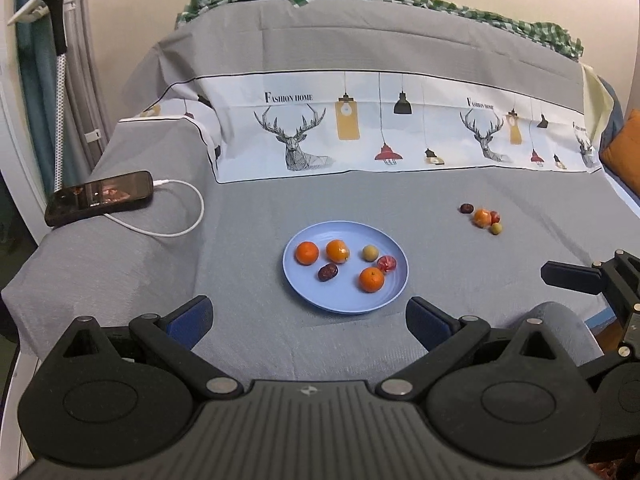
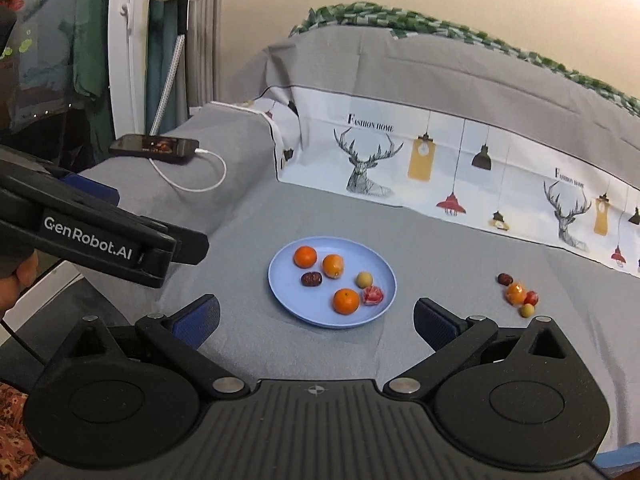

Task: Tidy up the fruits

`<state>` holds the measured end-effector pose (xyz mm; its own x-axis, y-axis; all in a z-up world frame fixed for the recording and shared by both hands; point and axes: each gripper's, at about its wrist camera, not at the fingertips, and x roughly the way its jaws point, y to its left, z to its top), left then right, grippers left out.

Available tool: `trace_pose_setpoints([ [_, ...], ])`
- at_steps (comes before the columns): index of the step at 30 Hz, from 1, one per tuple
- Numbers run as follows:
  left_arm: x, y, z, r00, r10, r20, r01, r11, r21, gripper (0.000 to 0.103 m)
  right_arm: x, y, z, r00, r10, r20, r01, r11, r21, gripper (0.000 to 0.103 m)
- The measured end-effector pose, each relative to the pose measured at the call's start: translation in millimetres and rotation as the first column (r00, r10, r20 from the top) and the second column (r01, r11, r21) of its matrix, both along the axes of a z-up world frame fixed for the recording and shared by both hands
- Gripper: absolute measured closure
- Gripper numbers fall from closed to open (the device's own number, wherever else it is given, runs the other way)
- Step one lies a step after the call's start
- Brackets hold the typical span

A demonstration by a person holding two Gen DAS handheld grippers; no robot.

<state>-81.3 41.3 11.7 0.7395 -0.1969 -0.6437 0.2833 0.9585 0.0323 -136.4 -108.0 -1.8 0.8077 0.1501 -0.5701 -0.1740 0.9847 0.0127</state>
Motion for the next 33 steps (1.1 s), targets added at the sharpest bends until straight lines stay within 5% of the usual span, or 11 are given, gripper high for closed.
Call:
trace_pose_setpoints([
  [14, 3, 1, 0, 1.0, 0.0, -0.001, 0.0, 1.0, -0.003, 0.0, -4, -2, 0, 1.0, -0.022, 0.002, 0.022, 1.0, 0.007, 0.001],
  [23, 22, -15, -15, 0.999, -0.013, -0.044, 0.016, 0.998, 0.063, 0.0, 19, -26, -17, 0.992, -0.112, -0.059, 0.115, 0.991, 0.067, 0.001],
  [33, 93, -80, -28, 0.993, -0.051, -0.105, 0.059, 0.996, 0.073, 0.0, 106, -148, -80, 0.868, -0.478, -0.134, 0.487, 0.873, 0.041, 0.001],
])
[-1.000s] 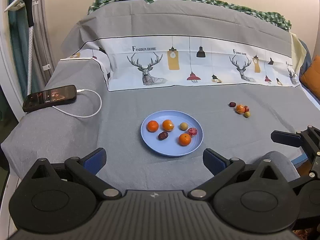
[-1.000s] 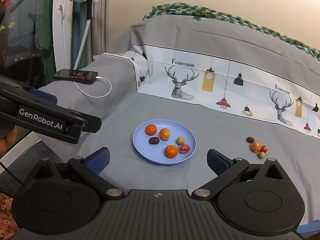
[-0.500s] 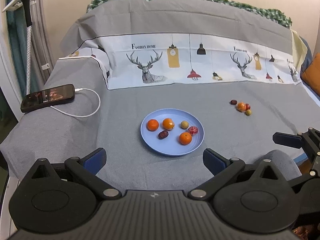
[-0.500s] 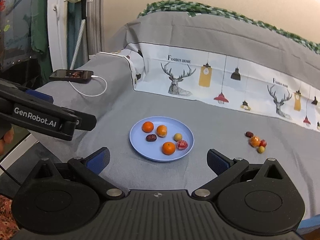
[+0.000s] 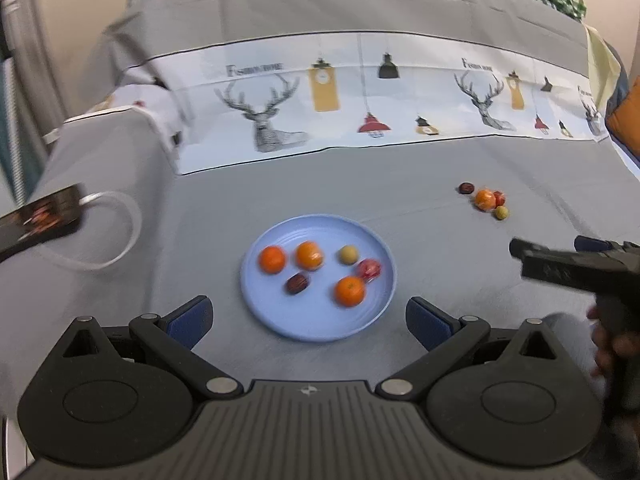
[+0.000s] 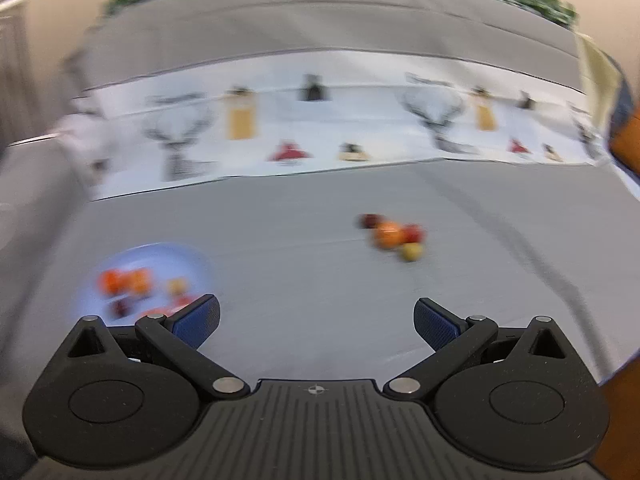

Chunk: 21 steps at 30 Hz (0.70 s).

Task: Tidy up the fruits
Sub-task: 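Grasp a mandarin with the left tool while the right tool grasps a yellow fruit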

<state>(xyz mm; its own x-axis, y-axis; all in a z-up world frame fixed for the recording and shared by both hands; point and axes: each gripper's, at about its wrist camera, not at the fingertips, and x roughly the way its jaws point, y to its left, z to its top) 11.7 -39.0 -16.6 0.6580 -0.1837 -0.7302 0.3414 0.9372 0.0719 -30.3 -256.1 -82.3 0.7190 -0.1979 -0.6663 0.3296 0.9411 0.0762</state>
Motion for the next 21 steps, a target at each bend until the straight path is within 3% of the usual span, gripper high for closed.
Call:
trace_pose_setpoints([
  [3, 25, -31, -8, 1.0, -0.027, -0.008, 0.027, 1.0, 0.005, 0.0, 29, -44, -32, 0.986, -0.164, -0.009, 0.163, 0.985, -0.049, 0.001],
  [7, 59, -74, -22, 0.998, -0.062, -0.024, 0.062, 0.998, 0.008, 0.0, 71, -98, -78, 0.946, -0.317, -0.067, 0.316, 0.948, -0.026, 0.001],
  [11, 93, -117, -37, 0.995, -0.095, -0.029, 0.095, 0.995, 0.018, 0.0, 111, -126, -119, 0.937, -0.329, -0.12, 0.33, 0.944, -0.011, 0.001],
  [15, 120, -150, -51, 0.992, -0.122, -0.023, 0.123, 0.992, 0.036, 0.0, 139, -131, -145, 0.944, -0.308, -0.12, 0.301, 0.951, -0.072, 0.003],
  [18, 135, -174, -62, 0.988, -0.154, -0.016, 0.154, 0.987, 0.038, 0.0, 143, -142, -159, 0.937, -0.329, -0.12, 0.325, 0.944, -0.056, 0.007],
  [19, 140, -184, -66, 0.986, -0.166, -0.015, 0.167, 0.985, 0.036, 0.0, 140, -148, -159, 0.934, -0.342, -0.1, 0.342, 0.939, -0.02, 0.018],
  [20, 145, -194, -70, 0.984, -0.178, -0.016, 0.179, 0.983, 0.031, 0.0, 136, -153, -158, 0.926, -0.371, -0.071, 0.371, 0.929, -0.011, 0.042],
  [21, 151, -204, -74, 0.981, -0.193, -0.016, 0.194, 0.981, 0.017, 0.0, 132, -157, -154, 0.92, -0.389, -0.058, 0.389, 0.921, -0.014, 0.052],
])
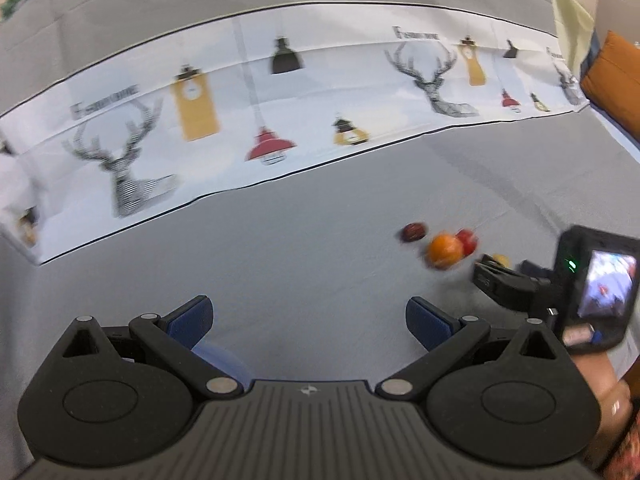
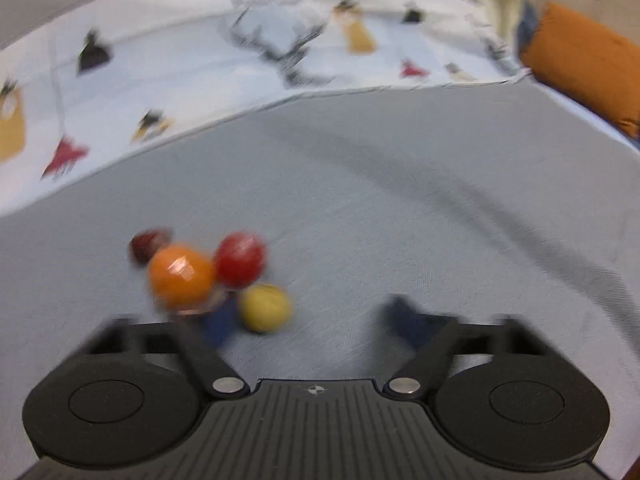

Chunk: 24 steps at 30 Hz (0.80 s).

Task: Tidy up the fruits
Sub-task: 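Grasp a mandarin with the left tool while the right tool grasps a yellow fruit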

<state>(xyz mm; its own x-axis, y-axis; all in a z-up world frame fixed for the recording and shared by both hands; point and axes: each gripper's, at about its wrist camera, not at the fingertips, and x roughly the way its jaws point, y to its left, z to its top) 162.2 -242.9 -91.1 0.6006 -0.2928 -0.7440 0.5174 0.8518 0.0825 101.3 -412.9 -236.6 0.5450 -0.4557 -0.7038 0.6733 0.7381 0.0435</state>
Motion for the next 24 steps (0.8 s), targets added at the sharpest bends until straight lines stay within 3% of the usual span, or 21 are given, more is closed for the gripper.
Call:
trace_pose_setpoints([
  [2, 7, -21, -8, 0.999, -0.037, 0.0, 0.037, 0.999, -0.031, 0.0, -6, -10, 0, 0.999, -0.027, 0.024, 0.026, 0.999, 0.021, 0.076],
  [3, 10, -33, -12, 0.998, -0.063, 0.002, 0.063, 0.997, -0.041, 0.0, -9, -16, 0, 0.998, -0.048, 0.032, 0.047, 0.998, 0.03, 0.078],
  [8, 26, -92, -43, 0.986, -0.163, -0.029, 0.161, 0.985, -0.064, 0.0, -23, -36, 2, 0.993, -0.116, -0.001, 0.116, 0.993, 0.014, 0.078],
  [15, 50, -149, -98, 0.963, -0.222, -0.154, 0.212, 0.974, -0.076, 0.001, -37, -52, 0, 0.998, -0.059, 0.023, 0.059, 0.998, 0.038, 0.078],
  [17, 54, -154, -108, 0.957, -0.236, -0.169, 0.228, 0.972, -0.065, 0.01, -39, -51, 1, 0.998, -0.055, 0.02, 0.054, 0.998, 0.041, 0.078],
  [19, 59, -158, -118, 0.948, -0.249, -0.199, 0.241, 0.969, -0.061, 0.029, -39, -51, 1, 0.998, -0.053, 0.02, 0.053, 0.998, 0.042, 0.078],
  [21, 62, -157, -120, 0.953, -0.229, -0.196, 0.219, 0.973, -0.072, 0.031, -39, -50, 1, 0.998, -0.052, 0.019, 0.051, 0.998, 0.043, 0.077],
  [23, 64, -152, -117, 0.958, -0.209, -0.196, 0.193, 0.976, -0.097, 0.055, -37, -49, 2, 0.999, -0.05, 0.01, 0.049, 0.998, 0.034, 0.077],
  [24, 66, -149, -115, 0.958, -0.206, -0.2, 0.189, 0.976, -0.104, 0.062, -36, -49, 2, 0.999, -0.048, 0.004, 0.048, 0.998, 0.03, 0.077],
])
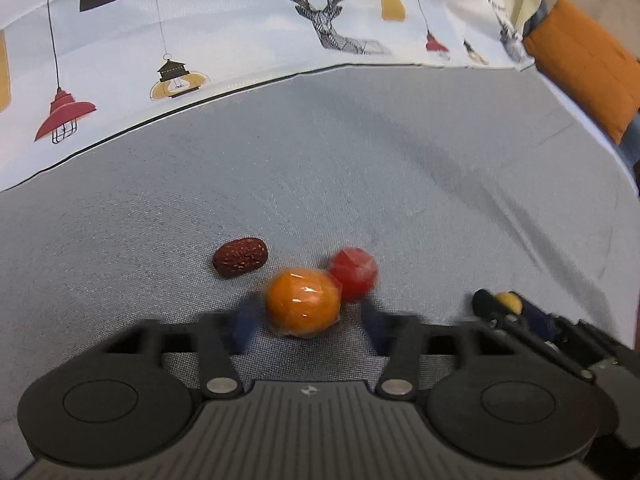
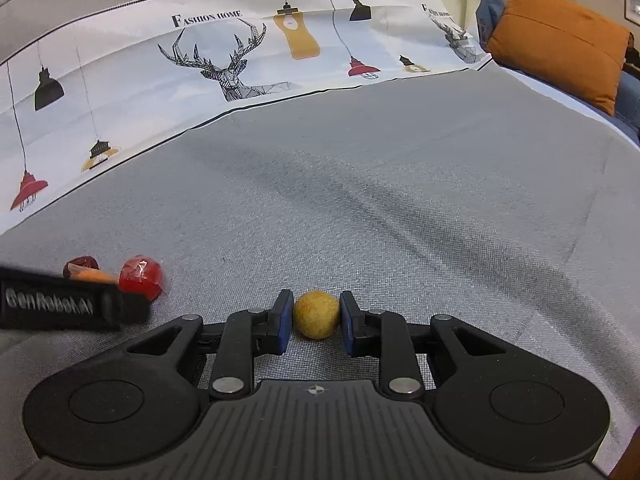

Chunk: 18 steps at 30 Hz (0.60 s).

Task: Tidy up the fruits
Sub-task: 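Grasp a mandarin with the left tool while the right tool grasps a yellow fruit, then carry the mandarin in the left tool while the right tool carries the yellow fruit to the plate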

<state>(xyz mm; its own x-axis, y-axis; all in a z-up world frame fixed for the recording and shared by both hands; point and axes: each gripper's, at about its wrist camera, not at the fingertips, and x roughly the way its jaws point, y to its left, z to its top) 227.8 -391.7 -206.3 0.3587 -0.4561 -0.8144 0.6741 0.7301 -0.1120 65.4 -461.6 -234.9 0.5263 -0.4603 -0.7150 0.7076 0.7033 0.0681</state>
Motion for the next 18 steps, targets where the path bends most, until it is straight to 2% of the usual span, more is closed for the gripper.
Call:
trace_pose_setpoints([
  [2, 0, 9, 4, 1.0, 0.006, -0.009, -0.006, 1.0, -0.014, 0.062, 3, 2, 1, 1.0, 0.01, -0.021, -0.01, 1.0, -0.012, 0.078],
  [4, -7, 19, 13, 1.0, 0.001, 0.016, -0.001, 1.0, -0.002, 0.062, 5, 4, 4, 0.999, 0.023, -0.04, -0.023, 1.0, -0.005, 0.078],
  [6, -19, 38, 30, 0.999, -0.004, 0.036, 0.004, 1.0, -0.011, 0.062, 1, 7, 12, 0.999, 0.023, -0.035, -0.022, 1.0, 0.015, 0.078],
  [8, -33, 58, 51, 0.998, -0.001, 0.06, 0.001, 1.0, -0.012, 0.062, -7, 14, 25, 0.999, 0.036, -0.01, -0.036, 0.999, -0.006, 0.078],
  [13, -80, 126, 110, 0.992, 0.043, 0.118, -0.041, 0.999, -0.019, 0.062, -36, 41, 78, 0.993, 0.097, 0.061, -0.095, 0.995, -0.042, 0.078],
  [18, -132, 203, 157, 0.987, 0.121, 0.109, -0.119, 0.993, -0.021, 0.062, -72, 93, 134, 0.959, 0.261, 0.111, -0.254, 0.964, -0.078, 0.078],
])
